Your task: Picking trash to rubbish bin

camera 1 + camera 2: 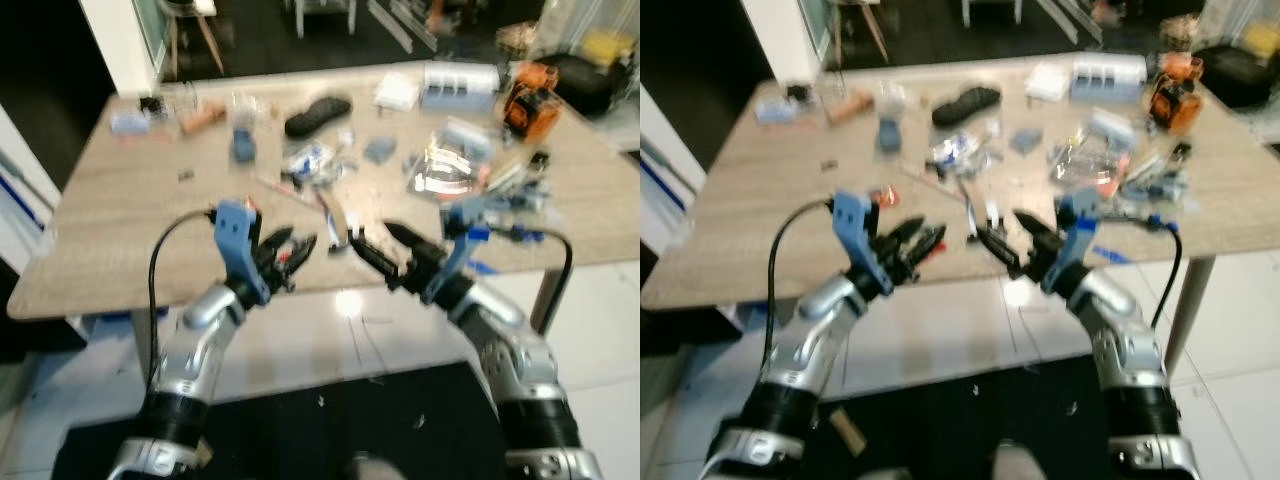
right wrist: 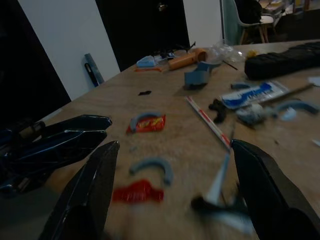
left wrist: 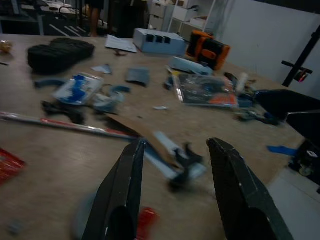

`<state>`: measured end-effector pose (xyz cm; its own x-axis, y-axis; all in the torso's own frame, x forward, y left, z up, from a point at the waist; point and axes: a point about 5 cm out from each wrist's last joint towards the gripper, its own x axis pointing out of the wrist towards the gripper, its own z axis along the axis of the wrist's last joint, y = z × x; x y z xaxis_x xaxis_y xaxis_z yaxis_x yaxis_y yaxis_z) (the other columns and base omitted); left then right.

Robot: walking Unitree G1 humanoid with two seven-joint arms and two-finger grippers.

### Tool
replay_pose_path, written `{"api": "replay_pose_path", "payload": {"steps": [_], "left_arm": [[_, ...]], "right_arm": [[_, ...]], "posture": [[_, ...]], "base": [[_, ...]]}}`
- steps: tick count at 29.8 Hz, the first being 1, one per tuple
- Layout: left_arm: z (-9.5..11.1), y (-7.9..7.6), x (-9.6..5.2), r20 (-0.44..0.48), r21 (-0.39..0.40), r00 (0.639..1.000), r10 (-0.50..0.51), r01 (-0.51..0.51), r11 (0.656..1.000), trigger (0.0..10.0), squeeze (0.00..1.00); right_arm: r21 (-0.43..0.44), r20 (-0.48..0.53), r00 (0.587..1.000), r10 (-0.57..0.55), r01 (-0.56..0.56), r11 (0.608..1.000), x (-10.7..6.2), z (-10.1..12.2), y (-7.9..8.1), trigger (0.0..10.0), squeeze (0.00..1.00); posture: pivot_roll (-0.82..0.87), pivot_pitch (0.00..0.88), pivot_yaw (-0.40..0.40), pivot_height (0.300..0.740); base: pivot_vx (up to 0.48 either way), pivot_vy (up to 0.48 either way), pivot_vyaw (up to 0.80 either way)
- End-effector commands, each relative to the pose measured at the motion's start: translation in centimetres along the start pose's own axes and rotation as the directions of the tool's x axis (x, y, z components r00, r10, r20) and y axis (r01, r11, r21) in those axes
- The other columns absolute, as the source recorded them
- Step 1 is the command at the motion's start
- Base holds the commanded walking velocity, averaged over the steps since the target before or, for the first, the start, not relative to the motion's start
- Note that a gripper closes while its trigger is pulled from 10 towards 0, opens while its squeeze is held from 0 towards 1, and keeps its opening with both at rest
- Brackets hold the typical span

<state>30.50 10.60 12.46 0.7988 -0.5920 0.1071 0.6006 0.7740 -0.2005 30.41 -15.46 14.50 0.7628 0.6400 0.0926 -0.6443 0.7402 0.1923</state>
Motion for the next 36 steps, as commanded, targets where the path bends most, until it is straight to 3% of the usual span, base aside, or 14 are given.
{"api": "replay_pose_path", "payload": {"steps": [1,13,25,32,36], "left_arm": [[-0.2,0.2,-0.3,-0.009,-0.005,1.0,0.01,-0.01,1.0,10.0,0.0],[-0.3,0.3,-0.3,-0.017,-0.01,1.0,0.013,-0.013,1.0,10.0,0.0],[-0.1,0.2,-0.3,-0.019,-0.009,1.0,0.01,-0.011,1.0,10.0,0.0],[0.3,0.8,-0.4,-0.012,0.016,0.999,0.038,-0.037,0.999,10.0,0.0],[0.9,1.2,-0.4,0.0,0.034,0.999,0.048,-0.048,0.998,10.0,0.0]], "right_arm": [[0.012,-0.002,1.0,0.013,-0.013,1.0,0.2,-0.2,0.4,10.0,0.0],[0.029,0.014,0.999,-0.031,0.03,0.999,0.1,0.0,-0.2,10.0,0.0],[0.011,0.043,0.988,-0.146,0.145,0.989,-0.1,0.9,-1.8,10.0,0.0],[-0.126,-0.065,0.946,-0.318,0.308,0.943,-1.1,0.3,-5.2,10.0,0.0],[-0.13,-0.074,0.935,-0.345,0.334,0.933,-1.7,0.3,-6.4,10.0,0.0]], "posture": [[-0.1,0.0,0.022,0.74],[-0.1,0.0,0.024,0.74],[-0.1,0.0,0.026,0.74],[-0.1,0.0,0.029,0.74],[-0.1,0.0,0.036,0.74]], "base": [[0.48,0.0,0.0],[0.435,0.0,0.0],[0.0,0.0,0.0],[0.0,0.0,0.0],[0.0,0.0,0.0]]}}
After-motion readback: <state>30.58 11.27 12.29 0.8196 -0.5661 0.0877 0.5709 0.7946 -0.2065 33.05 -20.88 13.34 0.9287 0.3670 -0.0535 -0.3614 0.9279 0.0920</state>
